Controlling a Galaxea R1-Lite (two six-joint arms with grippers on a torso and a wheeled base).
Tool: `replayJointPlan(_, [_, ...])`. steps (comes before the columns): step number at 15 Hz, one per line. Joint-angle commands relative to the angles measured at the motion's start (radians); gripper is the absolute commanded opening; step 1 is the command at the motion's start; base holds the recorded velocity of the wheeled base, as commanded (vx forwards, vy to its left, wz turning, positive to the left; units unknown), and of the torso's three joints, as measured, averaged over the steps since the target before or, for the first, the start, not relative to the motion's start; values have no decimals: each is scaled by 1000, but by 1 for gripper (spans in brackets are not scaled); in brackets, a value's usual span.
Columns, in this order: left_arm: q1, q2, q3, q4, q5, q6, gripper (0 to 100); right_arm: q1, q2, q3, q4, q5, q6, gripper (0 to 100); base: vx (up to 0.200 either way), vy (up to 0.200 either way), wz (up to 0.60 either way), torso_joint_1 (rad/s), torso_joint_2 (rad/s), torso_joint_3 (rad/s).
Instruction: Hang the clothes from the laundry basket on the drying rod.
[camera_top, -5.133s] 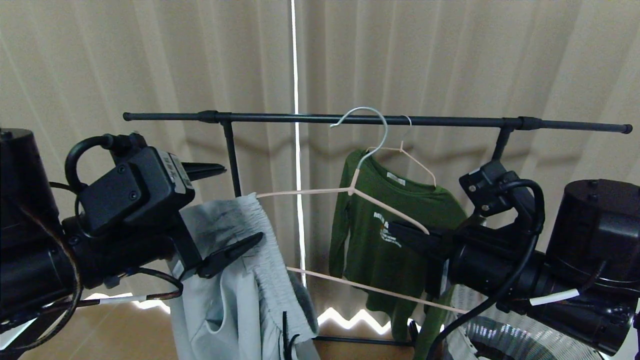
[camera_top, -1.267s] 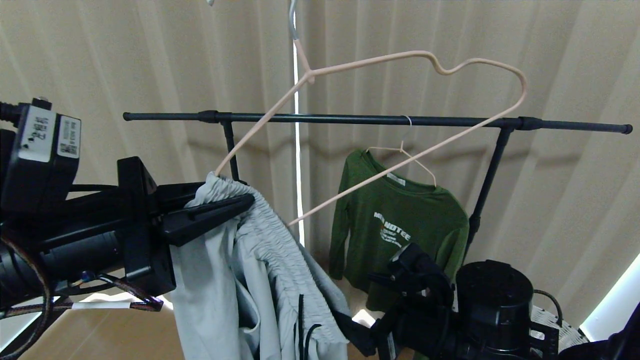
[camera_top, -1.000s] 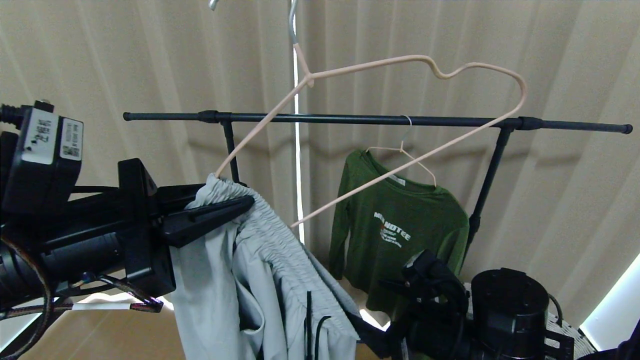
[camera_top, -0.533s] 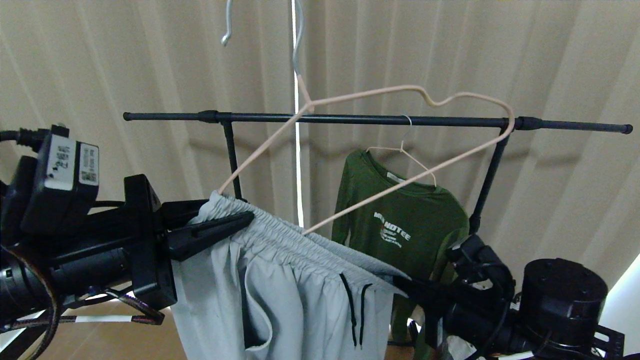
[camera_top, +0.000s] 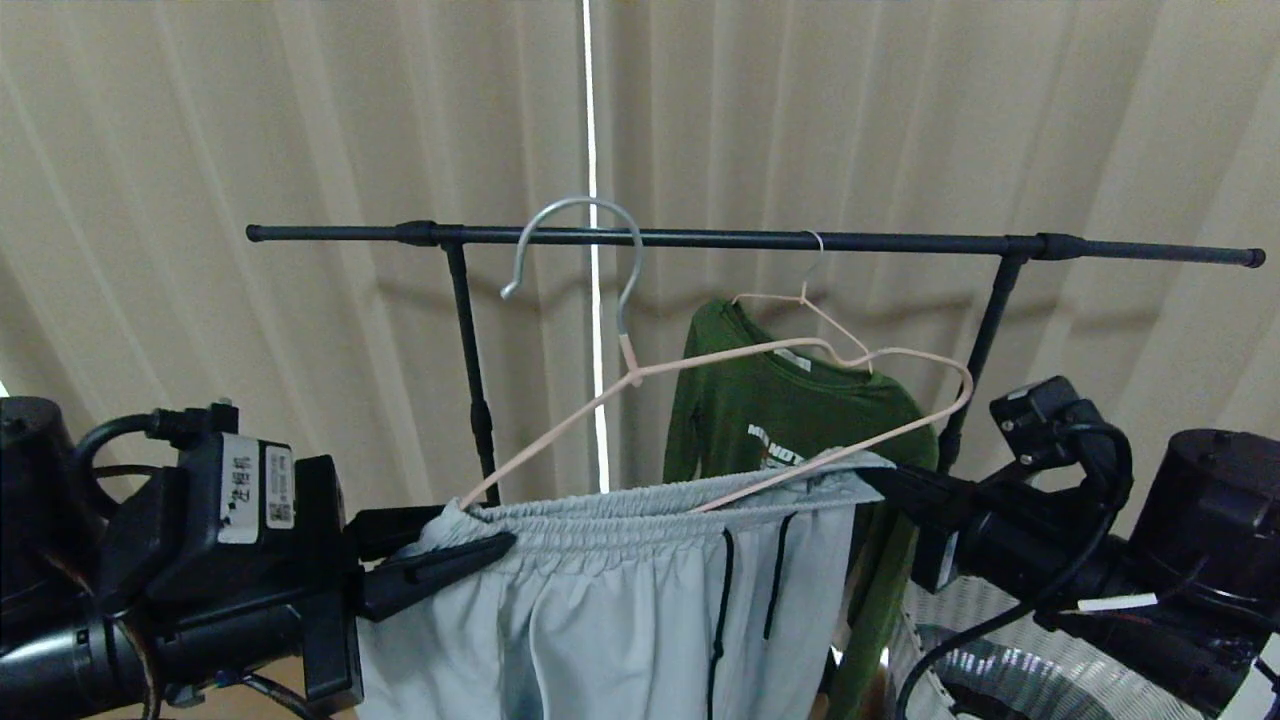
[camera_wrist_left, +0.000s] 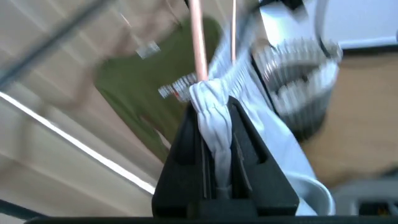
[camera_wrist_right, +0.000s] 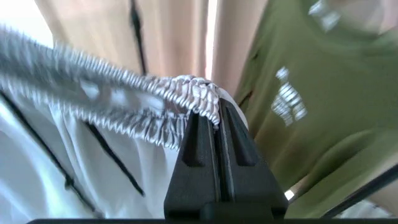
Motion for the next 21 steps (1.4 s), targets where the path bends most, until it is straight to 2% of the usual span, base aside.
replayJointPlan(1, [6,9,29,1,0,6,0,-27,-39,-41,16,-1,0,0,0,0,0,0,0,0])
replayJointPlan(4, [7,9,44,1,48,17,0,-32,-62,-61,49,-1,0,0,0,0,0,0,0,0])
replayJointPlan(9, [66,9,69,24,63,108,0,-52,-90,-104,127,-1,-3,0,0,0,0,0,0,0])
replayJointPlan(11, [83,4,72,58,63,147,0,-52,-121,-150,230,-1,-25,0,0,0,0,0,0,0])
replayJointPlan(15, [86,3,70,90,65,167,0,-66,-145,-245,411,-3,-68,0,0,0,0,0,0,0])
replayJointPlan(19, [104,-13,66,163,68,221,0,-89,-164,-303,517,-1,-120,0,0,0,0,0,0,0])
replayJointPlan(21, [109,-14,59,195,103,255,0,-86,-174,-317,575,-1,-166,0,0,0,0,0,0,0])
